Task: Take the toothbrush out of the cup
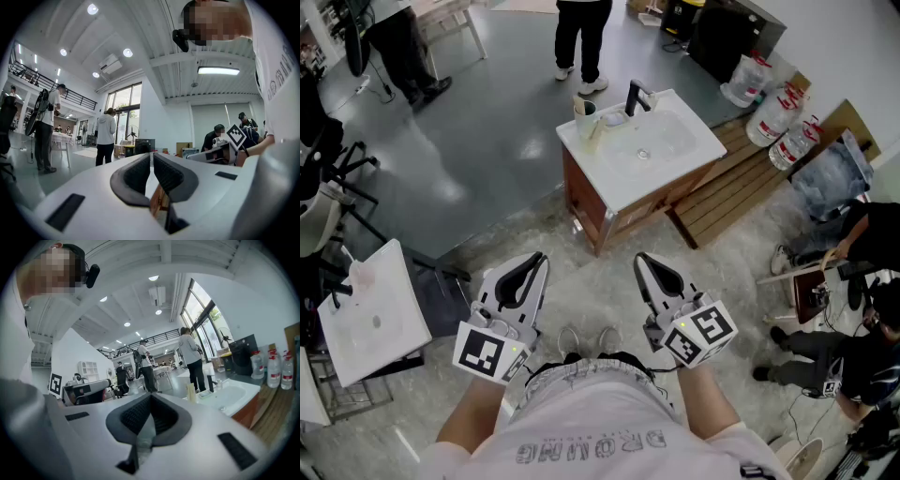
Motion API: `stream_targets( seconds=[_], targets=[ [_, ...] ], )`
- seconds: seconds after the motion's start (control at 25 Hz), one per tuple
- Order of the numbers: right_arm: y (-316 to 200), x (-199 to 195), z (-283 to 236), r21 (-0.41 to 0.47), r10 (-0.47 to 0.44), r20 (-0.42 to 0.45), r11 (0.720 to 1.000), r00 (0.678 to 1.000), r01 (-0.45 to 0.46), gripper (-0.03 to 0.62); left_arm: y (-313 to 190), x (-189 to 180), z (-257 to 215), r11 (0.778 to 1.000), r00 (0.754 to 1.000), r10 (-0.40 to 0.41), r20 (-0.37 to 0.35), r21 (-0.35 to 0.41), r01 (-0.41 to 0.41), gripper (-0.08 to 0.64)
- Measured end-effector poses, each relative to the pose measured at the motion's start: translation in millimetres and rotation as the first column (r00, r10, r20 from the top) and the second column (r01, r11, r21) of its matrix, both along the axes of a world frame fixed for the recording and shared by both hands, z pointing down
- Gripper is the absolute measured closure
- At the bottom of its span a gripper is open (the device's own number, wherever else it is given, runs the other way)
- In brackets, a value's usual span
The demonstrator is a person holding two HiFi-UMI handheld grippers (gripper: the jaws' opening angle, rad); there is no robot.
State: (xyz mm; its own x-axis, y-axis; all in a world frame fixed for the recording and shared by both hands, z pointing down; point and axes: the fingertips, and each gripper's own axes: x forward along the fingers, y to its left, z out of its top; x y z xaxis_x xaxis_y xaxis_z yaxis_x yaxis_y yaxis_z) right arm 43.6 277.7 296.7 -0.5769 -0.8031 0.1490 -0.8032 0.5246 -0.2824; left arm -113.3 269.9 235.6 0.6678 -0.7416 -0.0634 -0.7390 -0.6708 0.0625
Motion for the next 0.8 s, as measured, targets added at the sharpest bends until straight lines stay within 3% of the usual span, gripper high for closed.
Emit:
stream_targets(
  seconds=[0.8],
  targets=[
    [-7.3, 3.2, 4.8, -0.007, 0.022, -0.006, 1.000, 1.000, -0.022, 0.586, -2.5, 1.2, 6.8, 1.000, 1.000, -0.017, -0.001, -0.016, 0.017, 0.522]
  ],
)
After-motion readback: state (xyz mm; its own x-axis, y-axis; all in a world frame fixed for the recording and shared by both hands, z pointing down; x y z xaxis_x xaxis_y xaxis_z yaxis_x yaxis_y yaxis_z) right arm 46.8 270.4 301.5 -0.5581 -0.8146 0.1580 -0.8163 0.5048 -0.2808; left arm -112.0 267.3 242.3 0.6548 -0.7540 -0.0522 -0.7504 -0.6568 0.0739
